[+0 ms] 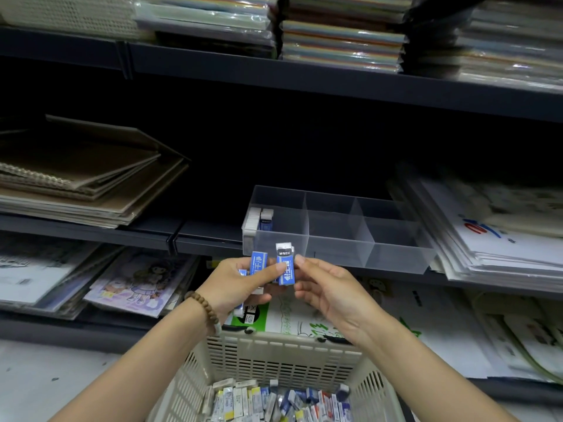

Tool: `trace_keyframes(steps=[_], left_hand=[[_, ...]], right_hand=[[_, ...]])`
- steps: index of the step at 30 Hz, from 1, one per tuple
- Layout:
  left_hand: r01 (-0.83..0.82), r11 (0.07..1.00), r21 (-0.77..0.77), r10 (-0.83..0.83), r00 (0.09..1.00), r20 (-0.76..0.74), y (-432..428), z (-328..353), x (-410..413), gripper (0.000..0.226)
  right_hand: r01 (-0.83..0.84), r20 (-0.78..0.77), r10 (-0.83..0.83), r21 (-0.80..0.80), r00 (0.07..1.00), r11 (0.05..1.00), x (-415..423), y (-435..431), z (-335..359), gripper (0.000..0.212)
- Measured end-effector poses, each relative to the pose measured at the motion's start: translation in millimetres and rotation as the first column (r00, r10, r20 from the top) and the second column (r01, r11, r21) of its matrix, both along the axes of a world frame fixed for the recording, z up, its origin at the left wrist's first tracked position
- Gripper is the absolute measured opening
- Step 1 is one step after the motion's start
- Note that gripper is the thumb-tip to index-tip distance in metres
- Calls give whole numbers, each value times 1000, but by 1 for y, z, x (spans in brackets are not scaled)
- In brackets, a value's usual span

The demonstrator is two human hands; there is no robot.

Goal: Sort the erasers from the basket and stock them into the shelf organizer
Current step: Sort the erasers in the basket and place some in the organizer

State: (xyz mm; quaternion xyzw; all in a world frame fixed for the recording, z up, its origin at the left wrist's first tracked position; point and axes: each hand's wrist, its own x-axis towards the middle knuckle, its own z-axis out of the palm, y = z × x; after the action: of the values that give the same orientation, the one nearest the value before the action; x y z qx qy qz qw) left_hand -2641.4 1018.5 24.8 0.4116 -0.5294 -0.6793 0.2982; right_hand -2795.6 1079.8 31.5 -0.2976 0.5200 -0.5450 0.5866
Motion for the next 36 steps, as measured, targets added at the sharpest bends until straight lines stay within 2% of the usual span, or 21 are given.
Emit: trace_keyframes(steps=[2,4,6,8,16,18,21,24,29,33,36], left_hand=[[30,999,-21,-30,999,19,-3,5,5,36],[78,996,-34,-76,996,46,-4,11,9,39],[112,993,-47,-108,992,66,-6,15,12,45],[122,989,-86,-115,990,81,-7,20,16,46],[42,979,-198,-39,999,17,-19,31,23,40],[-54,983,-173,48,998,-39,-26,29,21,33],[-246,961,-128,227,962,-151,-41,23,22,21],[-366,920,-136,346,926,-152,-55,13,29,19],[-330,941,-78,328,944,-35,-56,-3,23,29],[-291,957,5,291,956,-42,-56,-6,17,31],[-275,961,-6,274,961,-42,-57,-6,17,29]], right_hand=[[-52,-64,51,-14,997,999,-3,-2,8,33],[-124,-211,118,-15,970,992,-4,-6,20,38],[-195,-374,179,-5,910,981,-5,-11,30,38],[-237,-474,208,-2,856,972,-6,-18,39,34],[-439,-421,438,100,795,893,-13,-45,67,38],[-435,-478,406,55,779,899,-13,-53,73,31],[-319,-568,221,-78,793,945,-17,-69,81,30],[-231,-711,73,-129,699,964,-22,-89,80,33],[-262,-850,129,-11,510,965,-21,-116,51,29],[-257,-849,165,36,502,966,-19,-129,32,21],[-248,-900,183,87,397,965,-15,-134,24,23]])
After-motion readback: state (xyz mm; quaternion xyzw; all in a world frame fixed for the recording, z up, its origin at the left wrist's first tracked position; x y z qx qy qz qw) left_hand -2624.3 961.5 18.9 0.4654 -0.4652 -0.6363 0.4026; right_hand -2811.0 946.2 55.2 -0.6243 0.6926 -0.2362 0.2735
